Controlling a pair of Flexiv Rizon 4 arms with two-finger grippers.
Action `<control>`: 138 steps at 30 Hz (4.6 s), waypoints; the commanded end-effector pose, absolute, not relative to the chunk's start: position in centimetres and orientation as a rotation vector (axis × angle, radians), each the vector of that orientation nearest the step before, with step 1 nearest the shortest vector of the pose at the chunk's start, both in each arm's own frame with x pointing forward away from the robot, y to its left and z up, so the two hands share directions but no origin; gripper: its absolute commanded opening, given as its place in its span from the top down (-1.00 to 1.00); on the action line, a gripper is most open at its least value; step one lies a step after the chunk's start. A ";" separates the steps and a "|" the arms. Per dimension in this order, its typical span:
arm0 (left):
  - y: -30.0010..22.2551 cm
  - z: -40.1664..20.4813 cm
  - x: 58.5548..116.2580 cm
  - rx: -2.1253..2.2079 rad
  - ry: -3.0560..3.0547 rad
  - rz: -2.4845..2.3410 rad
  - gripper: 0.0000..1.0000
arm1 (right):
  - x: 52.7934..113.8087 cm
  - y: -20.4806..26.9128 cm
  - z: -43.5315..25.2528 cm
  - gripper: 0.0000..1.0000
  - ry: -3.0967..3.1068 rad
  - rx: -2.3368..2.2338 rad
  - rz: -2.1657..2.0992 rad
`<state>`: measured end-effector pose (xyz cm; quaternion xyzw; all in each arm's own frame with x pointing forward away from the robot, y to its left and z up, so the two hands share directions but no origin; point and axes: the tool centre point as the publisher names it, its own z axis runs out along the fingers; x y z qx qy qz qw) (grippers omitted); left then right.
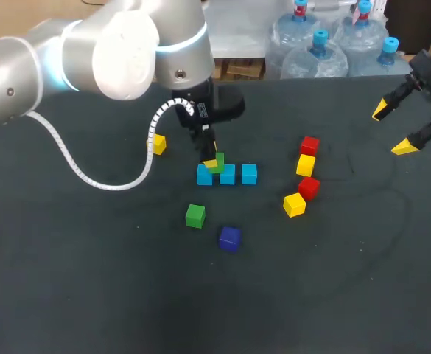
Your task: Place the blue cubes, place green cubes on the blue cubes, place the yellow cubes on the green cubes, then place the red cubes on the yellow cubes, and place purple cube on the red cubes.
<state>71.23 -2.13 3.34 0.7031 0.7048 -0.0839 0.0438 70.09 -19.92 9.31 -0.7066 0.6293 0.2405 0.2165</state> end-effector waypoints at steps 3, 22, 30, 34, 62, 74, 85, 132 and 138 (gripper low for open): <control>-2.1 3.3 71.4 2.155 2.159 -0.258 1.00 | 70.1 -19.9 9.3 -1.00 1.742 -1.958 0.667; -2.0 3.2 71.5 2.155 2.165 -0.259 0.32 | 70.1 -19.9 9.3 -1.00 1.742 -1.958 0.667; -2.0 3.2 71.5 2.157 2.167 -0.259 0.25 | 70.1 -19.9 9.3 -1.00 1.742 -1.958 0.667; -2.0 3.2 71.5 2.156 2.168 -0.260 0.19 | 70.1 -19.9 9.3 -1.00 1.742 -1.958 0.667; -1.4 7.7 71.8 2.182 2.061 -0.236 -1.00 | 70.1 -19.9 9.3 -1.00 1.742 -1.958 0.667; 1.6 11.2 70.8 2.193 1.987 -0.195 -1.00 | 70.1 -19.9 9.3 -1.00 1.742 -1.958 0.667; 6.7 12.3 68.1 2.221 1.915 -0.229 -1.00 | 70.1 -19.9 9.3 -1.00 1.742 -1.958 0.667; 8.4 5.8 58.6 2.286 1.832 -0.305 -1.00 | 70.1 -19.9 9.3 -1.00 1.742 -1.958 0.667; 6.3 5.3 58.0 2.337 1.765 -0.298 -1.00 | 70.1 -19.9 9.3 -1.00 1.742 -1.958 0.667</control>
